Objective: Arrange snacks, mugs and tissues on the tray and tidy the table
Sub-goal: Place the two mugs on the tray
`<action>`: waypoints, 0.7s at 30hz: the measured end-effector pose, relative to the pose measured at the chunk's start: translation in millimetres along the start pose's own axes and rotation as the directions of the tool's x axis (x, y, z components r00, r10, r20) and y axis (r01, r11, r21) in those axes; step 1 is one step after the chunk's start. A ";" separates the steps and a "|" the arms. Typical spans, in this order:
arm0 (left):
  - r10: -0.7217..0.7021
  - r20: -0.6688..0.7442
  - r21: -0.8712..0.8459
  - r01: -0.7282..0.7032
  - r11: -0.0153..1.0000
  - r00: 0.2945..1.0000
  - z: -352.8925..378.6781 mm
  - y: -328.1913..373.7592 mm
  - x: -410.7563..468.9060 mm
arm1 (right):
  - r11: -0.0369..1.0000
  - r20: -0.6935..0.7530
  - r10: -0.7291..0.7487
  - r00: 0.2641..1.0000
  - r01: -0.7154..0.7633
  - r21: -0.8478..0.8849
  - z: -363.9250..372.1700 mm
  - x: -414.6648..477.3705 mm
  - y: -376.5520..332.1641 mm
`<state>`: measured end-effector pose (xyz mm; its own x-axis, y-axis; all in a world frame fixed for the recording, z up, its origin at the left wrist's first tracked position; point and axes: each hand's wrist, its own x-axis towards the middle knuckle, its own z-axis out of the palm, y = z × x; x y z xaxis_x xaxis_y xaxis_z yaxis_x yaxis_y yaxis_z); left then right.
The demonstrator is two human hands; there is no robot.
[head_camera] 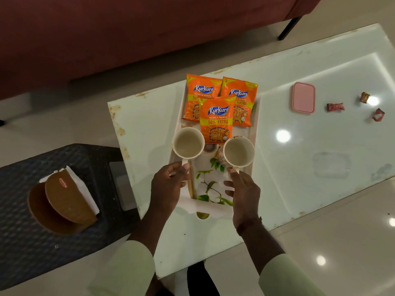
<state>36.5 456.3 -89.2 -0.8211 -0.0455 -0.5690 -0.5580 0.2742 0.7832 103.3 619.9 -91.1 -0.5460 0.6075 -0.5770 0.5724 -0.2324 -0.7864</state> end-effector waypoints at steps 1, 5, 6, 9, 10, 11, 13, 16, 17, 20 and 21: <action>0.025 -0.025 0.052 -0.023 0.998 0.999 -2.5 2.2 -3.8 | 1.000 -0.036 0.002 0.999 -0.002 -0.011 -1.2 -0.8 0.3; 0.182 -0.071 0.224 -0.162 0.961 0.981 -25.2 11.7 -31.8 | 0.999 -0.267 -0.015 0.964 0.006 -0.034 -3.3 -14.4 4.5; 0.230 -0.080 0.268 -0.201 0.942 0.970 -32.5 13.2 -40.0 | 0.997 -0.340 -0.067 0.938 0.046 -0.068 -3.6 -20.3 5.4; 0.334 -0.118 0.291 -0.289 0.912 0.935 -60.9 19.3 -70.0 | 0.955 -0.445 -0.295 0.846 0.251 -0.156 3.8 -47.0 5.4; 0.375 -0.137 0.299 -0.322 0.898 0.917 -72.3 21.2 -80.7 | 0.932 -0.438 -0.362 0.823 0.317 -0.177 8.8 -56.9 5.8; 0.425 -0.155 0.318 -0.362 0.876 0.892 -82.7 22.5 -90.5 | 0.905 -0.412 -0.425 0.806 0.375 -0.200 13.8 -66.0 6.0; 0.523 -0.189 0.368 -0.433 0.823 0.831 -109.1 20.7 -109.0 | 0.838 -0.308 -0.543 0.781 0.484 -0.250 30.8 -88.3 7.6; 0.626 -0.258 0.454 -0.480 0.751 0.736 -151.4 9.9 -127.8 | 0.762 -0.116 -0.637 0.762 0.601 -0.242 62.5 -122.7 10.0; 0.643 -0.300 0.476 -0.474 0.741 0.704 -166.2 5.1 -131.8 | 0.741 -0.057 -0.656 0.752 0.628 -0.238 74.5 -134.0 10.9; 0.646 -0.437 0.494 -0.434 0.754 0.625 -207.8 -9.9 -136.1 | 0.692 0.094 -0.682 0.725 0.682 -0.235 110.5 -164.5 14.0; 0.635 -0.460 0.500 -0.410 0.763 0.621 -219.0 -14.3 -134.3 | 0.694 0.138 -0.670 0.729 0.682 -0.232 121.4 -172.8 14.5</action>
<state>128.4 248.1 30.9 -0.9193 -0.2958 0.2596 -0.0284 0.7079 0.7058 131.7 419.3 -29.6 -0.8660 0.4942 0.0760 0.1670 0.4291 -0.8877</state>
